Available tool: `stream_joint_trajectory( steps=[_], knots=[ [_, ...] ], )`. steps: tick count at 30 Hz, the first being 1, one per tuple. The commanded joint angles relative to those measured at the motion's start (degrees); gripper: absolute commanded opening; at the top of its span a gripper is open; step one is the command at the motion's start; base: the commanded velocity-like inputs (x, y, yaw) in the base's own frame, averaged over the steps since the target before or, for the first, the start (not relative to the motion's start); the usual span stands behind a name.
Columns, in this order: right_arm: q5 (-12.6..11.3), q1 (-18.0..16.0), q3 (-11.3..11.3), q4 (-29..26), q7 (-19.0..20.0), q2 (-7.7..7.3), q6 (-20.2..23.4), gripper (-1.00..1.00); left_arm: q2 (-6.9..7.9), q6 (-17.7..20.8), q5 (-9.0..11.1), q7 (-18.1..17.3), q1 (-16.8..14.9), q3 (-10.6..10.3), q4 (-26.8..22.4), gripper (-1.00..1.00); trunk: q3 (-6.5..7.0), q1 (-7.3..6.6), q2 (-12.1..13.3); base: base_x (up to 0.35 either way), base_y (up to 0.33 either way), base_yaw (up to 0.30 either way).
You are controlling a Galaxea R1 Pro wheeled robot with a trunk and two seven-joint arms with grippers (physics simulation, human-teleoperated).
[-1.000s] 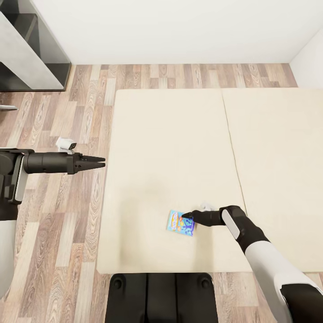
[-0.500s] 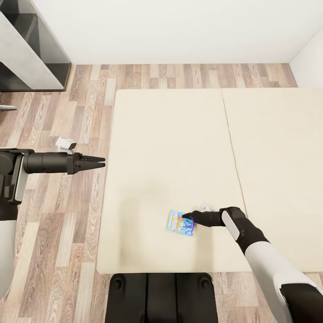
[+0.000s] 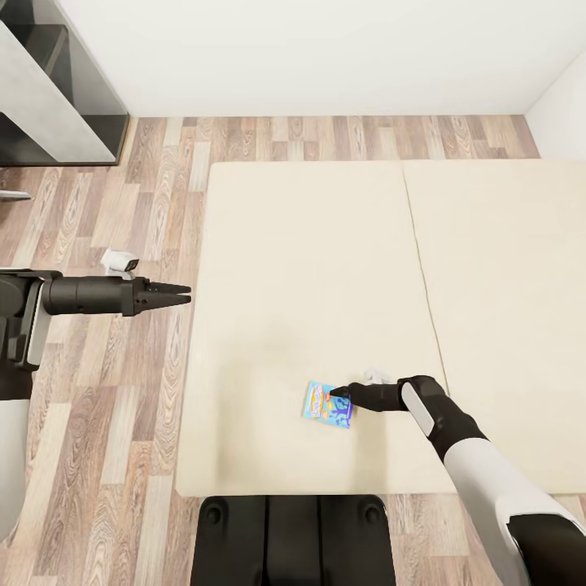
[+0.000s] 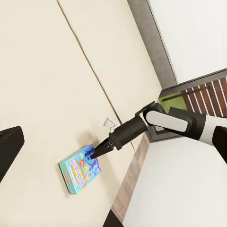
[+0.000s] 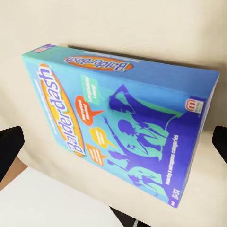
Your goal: Put all the toys in the child's room - the three board games (two on the bed and one on the table), the two jigsaw puzzles on the table, and the tennis ball on the table - inside the toy box on the table in the child's room.
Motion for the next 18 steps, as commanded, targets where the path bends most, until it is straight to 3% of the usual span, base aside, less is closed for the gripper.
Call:
stream_joint_trajectory(
  steps=[1,18],
  knots=[
    [0.1,0.0,0.2,0.0,0.2,-0.05,0.1,1.00,0.02,0.6,0.0,-0.2,0.0,0.0,0.0,1.00,-0.06,0.03,-0.1,0.000,0.000,0.000],
    [0.1,0.0,0.3,0.0,0.1,-0.04,0.1,1.00,0.06,0.6,0.0,-0.2,0.0,0.0,0.0,1.00,-0.06,0.03,-0.1,0.000,0.027,0.000]
  ],
)
